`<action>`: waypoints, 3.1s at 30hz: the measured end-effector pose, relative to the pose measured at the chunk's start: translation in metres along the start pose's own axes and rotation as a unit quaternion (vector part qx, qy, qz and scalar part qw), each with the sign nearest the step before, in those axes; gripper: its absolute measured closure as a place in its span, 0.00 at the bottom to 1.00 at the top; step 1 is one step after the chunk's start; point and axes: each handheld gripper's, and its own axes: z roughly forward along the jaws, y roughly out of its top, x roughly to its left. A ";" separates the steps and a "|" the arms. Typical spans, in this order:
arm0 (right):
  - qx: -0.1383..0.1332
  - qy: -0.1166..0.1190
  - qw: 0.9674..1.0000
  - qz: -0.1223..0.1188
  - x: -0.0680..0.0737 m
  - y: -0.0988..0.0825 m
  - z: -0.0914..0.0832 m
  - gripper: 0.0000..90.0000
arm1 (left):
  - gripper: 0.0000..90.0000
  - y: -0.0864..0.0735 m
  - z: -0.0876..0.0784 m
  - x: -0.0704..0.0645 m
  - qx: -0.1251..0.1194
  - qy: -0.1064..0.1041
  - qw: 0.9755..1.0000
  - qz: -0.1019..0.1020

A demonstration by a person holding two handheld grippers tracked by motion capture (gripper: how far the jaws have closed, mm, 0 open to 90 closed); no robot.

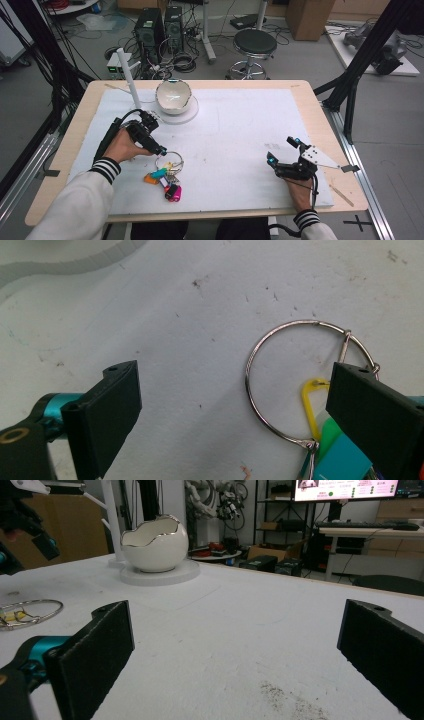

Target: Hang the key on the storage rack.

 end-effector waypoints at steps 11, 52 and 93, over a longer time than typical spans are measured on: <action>0.000 0.000 1.000 -0.001 0.000 0.000 0.000 0.01 | 0.16 0.001 0.011 -0.008 0.042 0.013 0.999 -0.006; 0.000 0.000 1.000 0.000 0.000 0.000 0.000 0.01 | 0.67 0.007 0.027 -0.018 0.134 0.008 0.991 -0.023; 0.000 0.000 1.000 -0.001 0.000 0.000 0.000 0.01 | 0.89 0.010 0.034 -0.022 0.161 0.011 0.986 -0.052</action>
